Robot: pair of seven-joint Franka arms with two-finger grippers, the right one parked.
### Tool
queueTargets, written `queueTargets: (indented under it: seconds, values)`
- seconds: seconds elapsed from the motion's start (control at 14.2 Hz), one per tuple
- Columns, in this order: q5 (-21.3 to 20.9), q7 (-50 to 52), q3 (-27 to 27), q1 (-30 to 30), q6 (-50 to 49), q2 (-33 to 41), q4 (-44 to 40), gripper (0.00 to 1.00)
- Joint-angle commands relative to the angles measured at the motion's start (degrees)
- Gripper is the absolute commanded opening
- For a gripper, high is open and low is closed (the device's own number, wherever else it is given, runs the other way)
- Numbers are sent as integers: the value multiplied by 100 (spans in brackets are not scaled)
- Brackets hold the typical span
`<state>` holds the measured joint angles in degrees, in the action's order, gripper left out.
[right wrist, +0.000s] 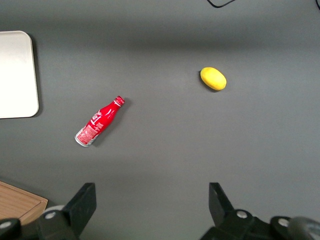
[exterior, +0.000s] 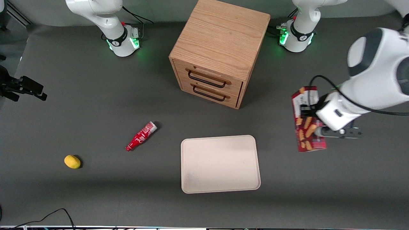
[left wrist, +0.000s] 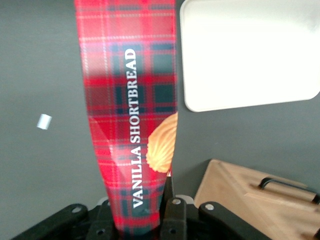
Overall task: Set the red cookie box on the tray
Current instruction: 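Lift the red box with the left gripper and carry it toward the tray, then lower the red box onto the white tray's corner and open the left gripper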
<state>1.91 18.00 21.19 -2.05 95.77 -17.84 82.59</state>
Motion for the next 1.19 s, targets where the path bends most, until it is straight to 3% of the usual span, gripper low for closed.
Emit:
queueTargets:
  seconds: [0.0,0.28,0.77,1.12]
  values:
    - [-488,948,490,81,669,-569,-173,0]
    - [-1332,1820,807,309,1592,-1387,-173,0]
    - [-2861,2795,677,897,3429,-2714,-164,0]
    - [-3222,2753,509,996,3756,-3058,-164,0]
